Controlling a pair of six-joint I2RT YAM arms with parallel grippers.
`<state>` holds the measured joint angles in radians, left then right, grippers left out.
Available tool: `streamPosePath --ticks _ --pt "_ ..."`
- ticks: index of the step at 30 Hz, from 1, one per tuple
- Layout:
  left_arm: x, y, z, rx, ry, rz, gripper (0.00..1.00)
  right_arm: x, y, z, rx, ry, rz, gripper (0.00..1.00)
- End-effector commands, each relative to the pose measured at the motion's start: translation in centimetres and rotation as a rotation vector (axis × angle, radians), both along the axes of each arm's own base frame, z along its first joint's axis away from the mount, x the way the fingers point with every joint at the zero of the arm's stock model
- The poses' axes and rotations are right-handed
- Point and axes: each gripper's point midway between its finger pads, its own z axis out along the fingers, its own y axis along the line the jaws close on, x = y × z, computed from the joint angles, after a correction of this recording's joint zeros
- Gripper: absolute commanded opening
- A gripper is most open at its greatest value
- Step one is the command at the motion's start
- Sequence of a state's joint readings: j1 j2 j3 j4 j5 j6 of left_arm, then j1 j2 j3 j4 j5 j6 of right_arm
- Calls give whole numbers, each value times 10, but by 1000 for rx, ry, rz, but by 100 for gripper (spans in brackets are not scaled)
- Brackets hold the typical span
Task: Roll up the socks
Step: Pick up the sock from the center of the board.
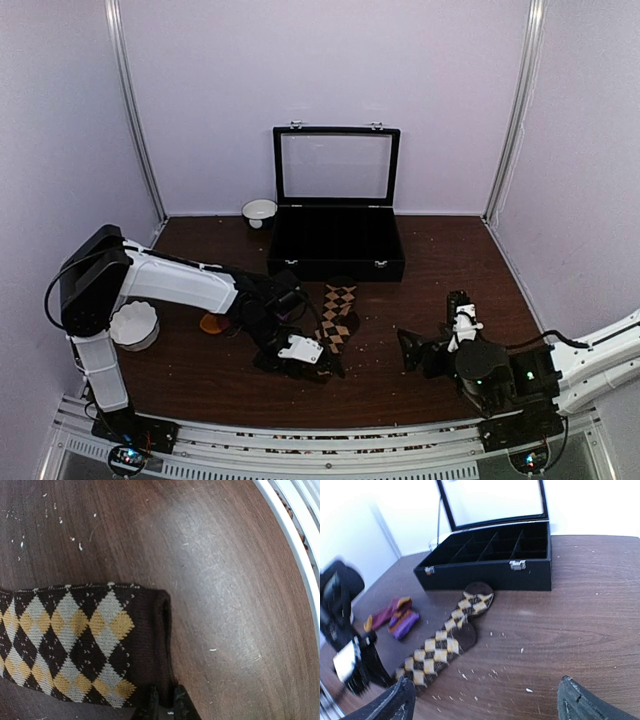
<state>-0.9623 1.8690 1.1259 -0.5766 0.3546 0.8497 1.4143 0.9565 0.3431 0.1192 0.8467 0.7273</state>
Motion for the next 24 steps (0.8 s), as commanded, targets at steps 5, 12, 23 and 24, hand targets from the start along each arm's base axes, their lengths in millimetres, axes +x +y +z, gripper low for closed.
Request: streamPosePath --ticks 5,12,23,24 --pt "-12 -1 2 56 142 28 7 -34 54 -31 -217 -85 301 100" --pt "-12 -8 24 56 335 131 1 -69 122 -63 -566 -191 504 95" --pt "-9 -3 12 134 525 261 1 -88 178 -83 -598 -233 748 84" --pt "-7 -4 9 142 523 268 1 -87 178 -85 -599 -234 757 83"
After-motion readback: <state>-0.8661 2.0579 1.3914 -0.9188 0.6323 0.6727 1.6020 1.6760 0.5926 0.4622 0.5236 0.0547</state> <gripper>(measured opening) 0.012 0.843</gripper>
